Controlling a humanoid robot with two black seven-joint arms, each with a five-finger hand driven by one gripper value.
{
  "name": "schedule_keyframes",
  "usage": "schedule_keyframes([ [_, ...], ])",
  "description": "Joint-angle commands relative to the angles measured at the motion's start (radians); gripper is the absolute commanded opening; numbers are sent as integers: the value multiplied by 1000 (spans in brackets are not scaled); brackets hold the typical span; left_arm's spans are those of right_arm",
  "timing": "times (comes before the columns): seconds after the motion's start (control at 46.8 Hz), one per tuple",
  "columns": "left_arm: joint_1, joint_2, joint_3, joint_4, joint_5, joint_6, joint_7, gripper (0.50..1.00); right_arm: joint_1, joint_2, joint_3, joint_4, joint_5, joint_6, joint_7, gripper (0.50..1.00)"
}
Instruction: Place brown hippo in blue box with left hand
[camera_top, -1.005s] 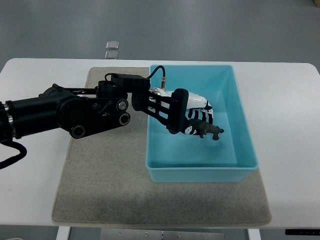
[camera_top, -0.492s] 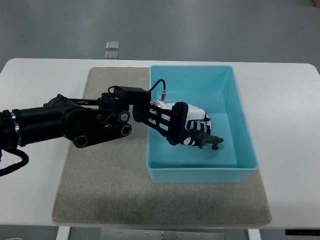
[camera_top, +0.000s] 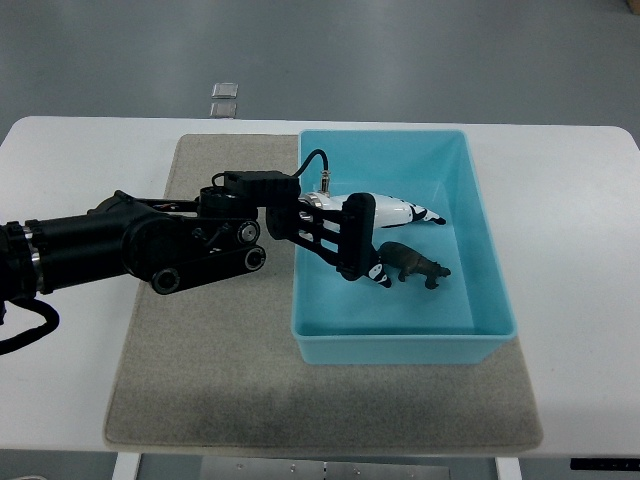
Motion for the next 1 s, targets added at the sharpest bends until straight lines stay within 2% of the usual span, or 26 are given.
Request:
schedule_keyframes([
  [0.0, 0, 9, -42, -2, -2, -4, 0, 994, 0, 0, 0, 0, 0, 1, 0, 936],
  [0.342, -2, 72, -284, -5, -91, -24, 0, 994, 0, 0, 0, 0, 1, -1, 0, 936],
  [0.62, 1, 190, -414, 11, -391, -9, 0, 994, 0, 0, 0, 0, 1, 1, 0, 936],
  [0.834, 3, 271, -448, 117, -686, -7, 2, 994, 0, 0, 0, 0, 1, 1, 0, 936],
  [0.983, 3, 291, -462, 247, -862, -7, 5, 994, 0, 0, 0, 0, 0, 1, 0, 936],
])
